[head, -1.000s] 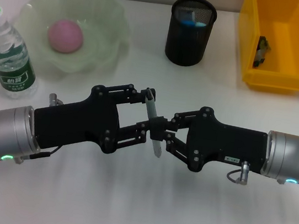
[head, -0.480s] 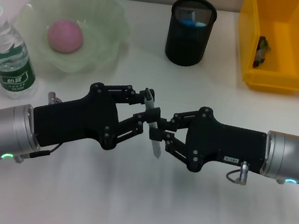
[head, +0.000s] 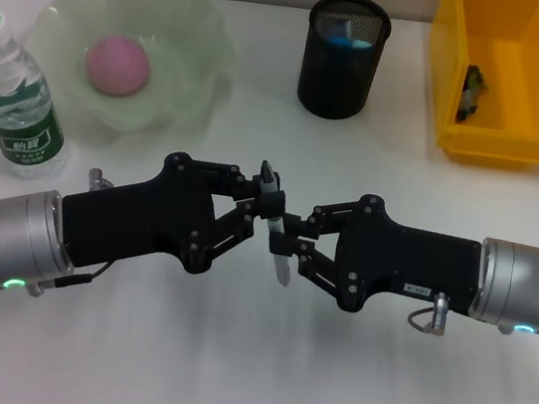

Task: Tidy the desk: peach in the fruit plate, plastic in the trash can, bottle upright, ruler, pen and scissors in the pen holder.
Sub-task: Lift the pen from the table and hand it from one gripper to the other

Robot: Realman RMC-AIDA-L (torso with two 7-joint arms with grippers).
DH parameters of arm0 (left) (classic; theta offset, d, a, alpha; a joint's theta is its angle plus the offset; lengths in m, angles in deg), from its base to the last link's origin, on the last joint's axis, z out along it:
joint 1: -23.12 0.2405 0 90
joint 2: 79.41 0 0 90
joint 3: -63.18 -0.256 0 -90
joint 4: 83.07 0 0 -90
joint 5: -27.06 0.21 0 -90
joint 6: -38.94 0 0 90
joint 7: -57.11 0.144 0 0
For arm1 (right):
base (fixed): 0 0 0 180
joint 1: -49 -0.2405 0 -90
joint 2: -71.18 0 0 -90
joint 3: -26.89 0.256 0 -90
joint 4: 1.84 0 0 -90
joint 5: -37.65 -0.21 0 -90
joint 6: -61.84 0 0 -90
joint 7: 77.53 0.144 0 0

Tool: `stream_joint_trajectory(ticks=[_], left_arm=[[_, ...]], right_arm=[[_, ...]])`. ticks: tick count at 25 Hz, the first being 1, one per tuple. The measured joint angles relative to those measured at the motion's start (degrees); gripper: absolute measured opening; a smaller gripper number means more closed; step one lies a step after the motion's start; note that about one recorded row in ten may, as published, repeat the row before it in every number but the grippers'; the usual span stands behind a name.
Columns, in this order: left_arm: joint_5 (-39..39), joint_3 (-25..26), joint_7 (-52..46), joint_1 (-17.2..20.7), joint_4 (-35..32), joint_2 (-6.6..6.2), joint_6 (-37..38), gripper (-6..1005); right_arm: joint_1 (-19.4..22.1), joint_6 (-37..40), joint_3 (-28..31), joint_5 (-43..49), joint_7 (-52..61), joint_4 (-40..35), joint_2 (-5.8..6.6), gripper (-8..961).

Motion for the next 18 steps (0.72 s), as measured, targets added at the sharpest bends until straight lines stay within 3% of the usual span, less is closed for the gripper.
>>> stream_joint_trajectory(ticks=[2,9,18], left_arm=[[-0.03,-0.01,-0.01,0.00,0.00,0.01,0.05,128],[-0.17,-0.01,-0.17,0.00,-0.01,0.01,0.23,128],[-0.03,-0.01,-0.36,0.00,0.01,0.01,0.31,128]], right_arm=[[0.00,0.03,0.06,0.00,0.00,0.03,0.00,119],[-0.46,0.11,-0.20,0.02,1.68,0.05,0.05,120],[-0.29,-0.17,0.26,-0.46,2.70,-0.28,0.02,261]])
